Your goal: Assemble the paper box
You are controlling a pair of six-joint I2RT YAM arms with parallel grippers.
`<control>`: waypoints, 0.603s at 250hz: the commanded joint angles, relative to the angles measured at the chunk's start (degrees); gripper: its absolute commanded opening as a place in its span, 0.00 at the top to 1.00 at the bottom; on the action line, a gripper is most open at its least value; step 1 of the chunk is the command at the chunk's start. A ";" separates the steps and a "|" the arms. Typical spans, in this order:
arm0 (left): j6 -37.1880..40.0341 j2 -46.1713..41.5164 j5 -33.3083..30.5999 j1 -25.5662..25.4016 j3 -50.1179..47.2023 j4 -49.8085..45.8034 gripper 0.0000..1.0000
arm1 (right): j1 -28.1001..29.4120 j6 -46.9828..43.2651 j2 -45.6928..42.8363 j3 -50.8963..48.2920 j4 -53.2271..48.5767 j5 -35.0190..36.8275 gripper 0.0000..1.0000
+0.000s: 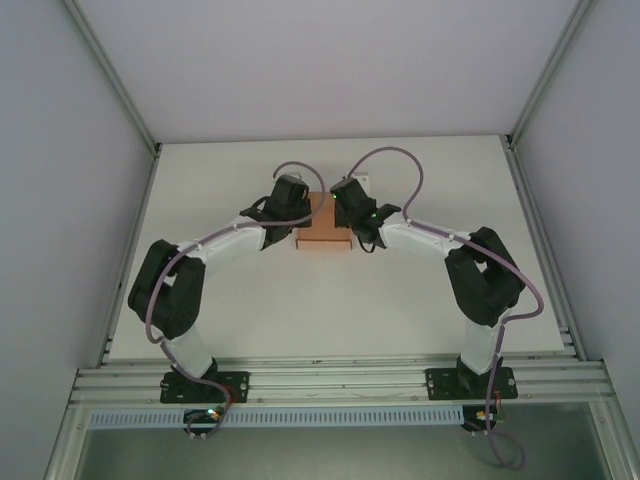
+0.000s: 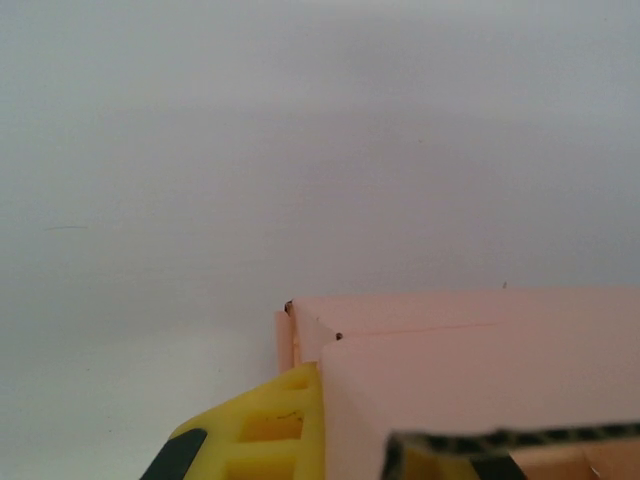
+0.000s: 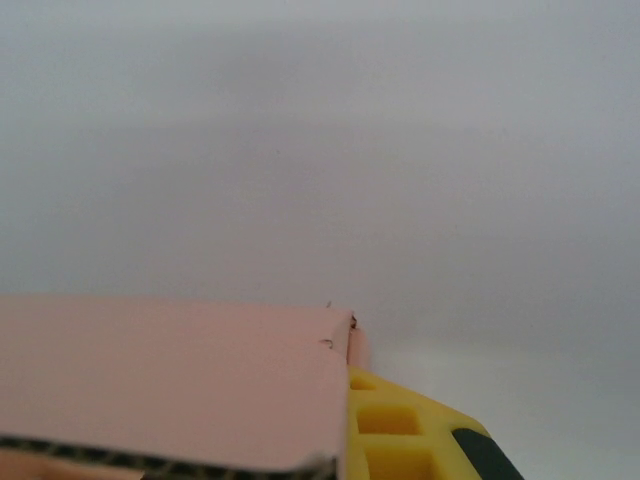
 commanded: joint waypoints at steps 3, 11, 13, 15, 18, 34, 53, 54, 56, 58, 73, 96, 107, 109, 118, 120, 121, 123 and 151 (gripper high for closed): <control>0.36 -0.67 5.00 -2.16 -3.15 3.33 0.99 | 2.10 -5.05 -1.42 -3.72 6.33 -4.63 1.00; 0.73 -0.77 4.99 -2.31 -3.58 3.36 0.99 | 2.19 -5.42 -1.62 -4.44 6.29 -4.39 1.00; 0.82 -0.87 4.94 -2.28 -3.71 3.30 0.99 | 2.21 -5.33 -1.71 -4.62 6.23 -4.22 1.00; 0.84 -0.87 4.84 -2.39 -3.85 3.33 0.99 | 2.22 -5.22 -1.82 -4.75 6.17 -4.04 1.00; 0.85 -0.99 4.60 -2.43 -4.06 3.26 0.99 | 2.22 -5.14 -1.89 -4.97 6.11 -3.90 1.00; 1.02 -1.87 3.70 -2.84 -5.53 3.81 0.99 | 2.31 -5.10 -2.41 -6.11 6.23 -3.63 1.00; 1.09 -2.99 4.18 -3.23 -7.79 5.14 0.98 | 2.89 -6.15 -3.17 -7.96 8.40 -2.86 1.00; 1.14 -3.07 4.22 -3.22 -7.92 5.22 0.97 | 2.91 -6.24 -3.20 -8.09 8.54 -2.84 1.00; 1.30 -3.20 4.36 -3.26 -8.07 5.33 0.97 | 2.99 -6.32 -3.27 -8.32 8.75 -2.82 1.00; 1.36 -3.34 4.52 -3.33 -8.21 5.48 0.96 | 3.07 -6.50 -3.35 -8.49 9.00 -2.81 1.00; 2.09 -4.47 5.26 -3.76 -9.41 6.14 0.92 | 3.60 -8.07 -3.88 -9.90 10.65 -2.84 1.00; 3.47 -6.66 5.03 -4.40 -10.40 5.43 0.85 | 4.60 -9.84 -4.41 -11.84 11.83 -0.62 1.00; 4.29 -7.97 4.96 -4.75 -10.94 5.22 0.78 | 5.17 -10.63 -4.54 -12.88 12.25 0.98 1.00; 4.39 -8.20 4.91 -4.83 -11.00 5.22 0.77 | 5.29 -10.76 -4.55 -13.12 12.38 1.32 1.00; 4.67 -9.28 4.37 -5.11 -11.40 5.05 0.67 | 5.77 -11.57 -4.55 -14.02 12.76 2.57 1.00; 4.68 -9.48 4.17 -5.20 -11.46 5.04 0.65 | 5.88 -11.68 -4.50 -14.15 12.86 2.95 1.00; 4.70 -9.61 4.08 -5.22 -11.52 5.00 0.63 | 5.94 -11.77 -4.48 -14.22 12.88 3.06 1.00; 4.87 -9.82 3.90 -5.30 -11.56 5.03 0.61 | 6.03 -11.86 -4.47 -14.38 12.91 3.36 1.00; 4.54 -11.45 1.39 -5.66 -10.69 2.89 0.40 | 6.99 -12.08 -3.72 -15.96 12.91 7.27 1.00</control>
